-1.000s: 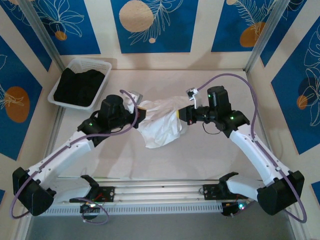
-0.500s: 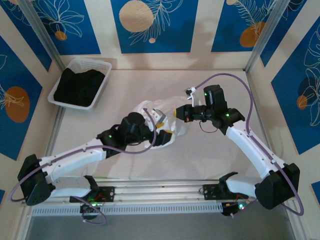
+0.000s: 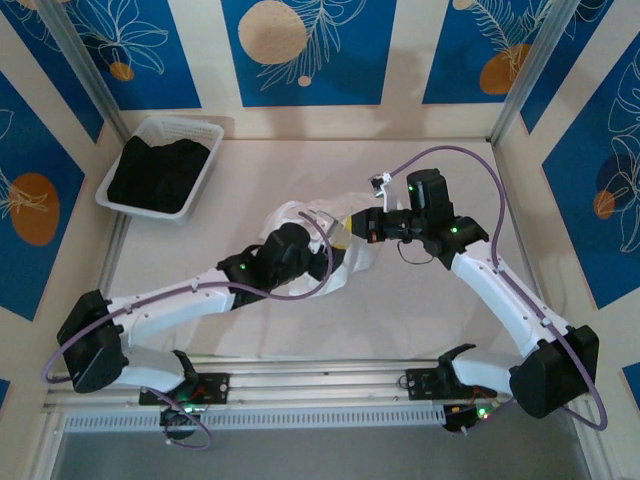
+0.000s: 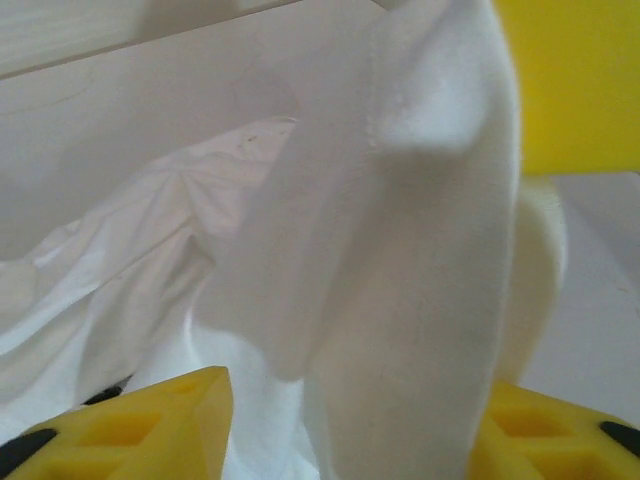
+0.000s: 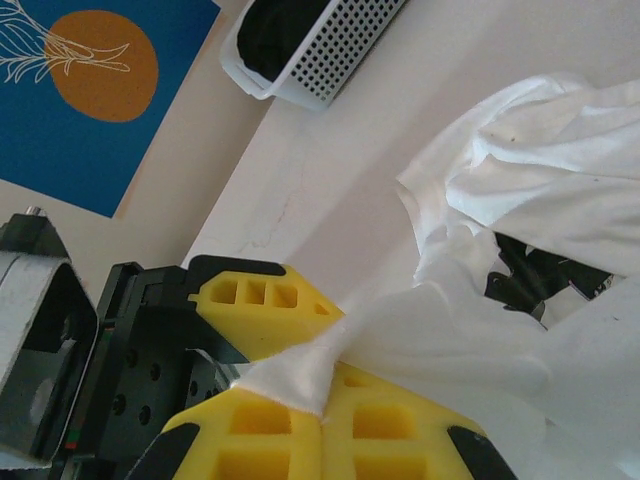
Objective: Fold the inside-out t-shirt
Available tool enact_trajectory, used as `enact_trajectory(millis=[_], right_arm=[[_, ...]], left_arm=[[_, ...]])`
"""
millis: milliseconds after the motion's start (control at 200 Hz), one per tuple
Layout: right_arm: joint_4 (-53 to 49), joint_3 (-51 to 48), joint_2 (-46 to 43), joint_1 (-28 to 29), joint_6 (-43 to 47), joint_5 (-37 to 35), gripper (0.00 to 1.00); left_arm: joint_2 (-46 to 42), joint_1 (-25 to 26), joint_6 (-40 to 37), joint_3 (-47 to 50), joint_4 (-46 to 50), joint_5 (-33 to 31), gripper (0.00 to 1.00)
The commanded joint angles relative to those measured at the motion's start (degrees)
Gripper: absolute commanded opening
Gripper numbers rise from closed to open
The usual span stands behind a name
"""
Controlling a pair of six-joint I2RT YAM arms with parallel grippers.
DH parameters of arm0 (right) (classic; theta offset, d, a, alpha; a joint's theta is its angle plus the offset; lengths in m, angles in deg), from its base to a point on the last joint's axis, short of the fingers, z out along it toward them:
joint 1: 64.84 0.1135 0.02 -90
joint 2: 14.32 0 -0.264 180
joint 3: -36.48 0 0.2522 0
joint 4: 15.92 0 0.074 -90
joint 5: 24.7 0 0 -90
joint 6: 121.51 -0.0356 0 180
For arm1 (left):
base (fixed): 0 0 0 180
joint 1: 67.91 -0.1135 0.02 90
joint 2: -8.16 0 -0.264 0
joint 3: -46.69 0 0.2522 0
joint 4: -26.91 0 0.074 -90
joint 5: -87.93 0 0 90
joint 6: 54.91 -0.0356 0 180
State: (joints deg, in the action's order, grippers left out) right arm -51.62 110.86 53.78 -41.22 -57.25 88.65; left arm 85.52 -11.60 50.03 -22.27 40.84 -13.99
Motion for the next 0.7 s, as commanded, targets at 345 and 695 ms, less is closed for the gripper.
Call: enact_trajectory(millis=[345,695], right_arm=[[-2.75,0.14,-4.66,-1.51,3.81,-1.63,0.00],[-0.83,-1.33,-5.82,-1.73,4.69,1.04,0.00]], left_arm=[[2.49,-8.29,4.10,-1.91,6.98,1.38,0.21],[1.23,-13.49,2.15,-0.43,6.88,12.59,0.01]])
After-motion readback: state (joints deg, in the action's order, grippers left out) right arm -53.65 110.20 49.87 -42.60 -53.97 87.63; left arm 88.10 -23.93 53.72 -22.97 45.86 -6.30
